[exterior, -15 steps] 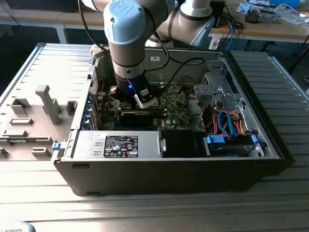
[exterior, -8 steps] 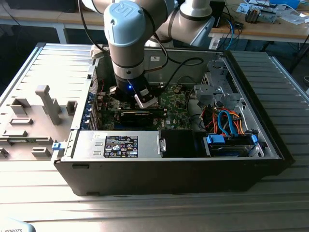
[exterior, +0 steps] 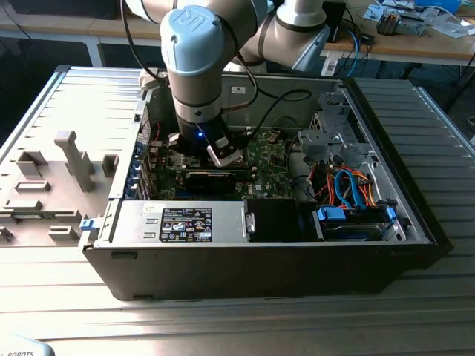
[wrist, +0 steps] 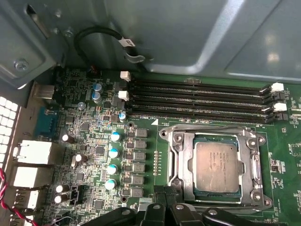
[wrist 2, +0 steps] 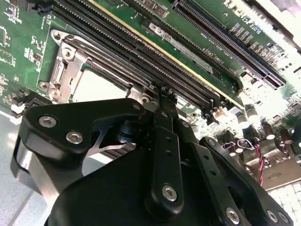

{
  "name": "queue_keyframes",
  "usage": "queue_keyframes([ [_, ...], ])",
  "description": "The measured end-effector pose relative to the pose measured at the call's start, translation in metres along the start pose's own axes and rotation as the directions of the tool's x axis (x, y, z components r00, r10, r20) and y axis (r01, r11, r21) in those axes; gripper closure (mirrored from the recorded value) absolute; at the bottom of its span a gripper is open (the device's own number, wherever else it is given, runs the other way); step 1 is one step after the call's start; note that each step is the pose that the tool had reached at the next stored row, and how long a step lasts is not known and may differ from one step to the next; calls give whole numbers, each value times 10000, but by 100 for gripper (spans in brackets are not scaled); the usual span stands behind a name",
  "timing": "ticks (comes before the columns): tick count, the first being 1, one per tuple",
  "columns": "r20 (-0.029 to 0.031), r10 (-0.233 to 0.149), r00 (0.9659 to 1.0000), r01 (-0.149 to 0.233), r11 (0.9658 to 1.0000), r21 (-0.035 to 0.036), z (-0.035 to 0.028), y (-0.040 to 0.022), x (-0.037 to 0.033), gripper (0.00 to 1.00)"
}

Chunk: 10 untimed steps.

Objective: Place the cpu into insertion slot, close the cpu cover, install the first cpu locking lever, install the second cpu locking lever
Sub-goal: 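Install the second cpu locking lever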

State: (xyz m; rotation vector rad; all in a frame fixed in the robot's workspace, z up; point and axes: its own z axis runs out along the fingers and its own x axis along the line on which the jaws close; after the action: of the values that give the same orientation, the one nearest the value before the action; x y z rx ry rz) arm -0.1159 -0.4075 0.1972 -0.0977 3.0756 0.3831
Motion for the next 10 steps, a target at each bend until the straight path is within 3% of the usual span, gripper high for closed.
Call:
queue_keyframes([
  [2,-4,-5,10000,5,10000,89,1,0,-1,89],
  [3,-6,-8,10000,8,9999,170,-5,2,-1,89],
  [5,-10,-13,10000,13,9997,242,-40,10,-4,89],
  [8,-13,-10,10000,11,9997,261,-108,30,-26,89],
  [10,-44,-3,10000,4,9997,263,-107,47,-138,89],
])
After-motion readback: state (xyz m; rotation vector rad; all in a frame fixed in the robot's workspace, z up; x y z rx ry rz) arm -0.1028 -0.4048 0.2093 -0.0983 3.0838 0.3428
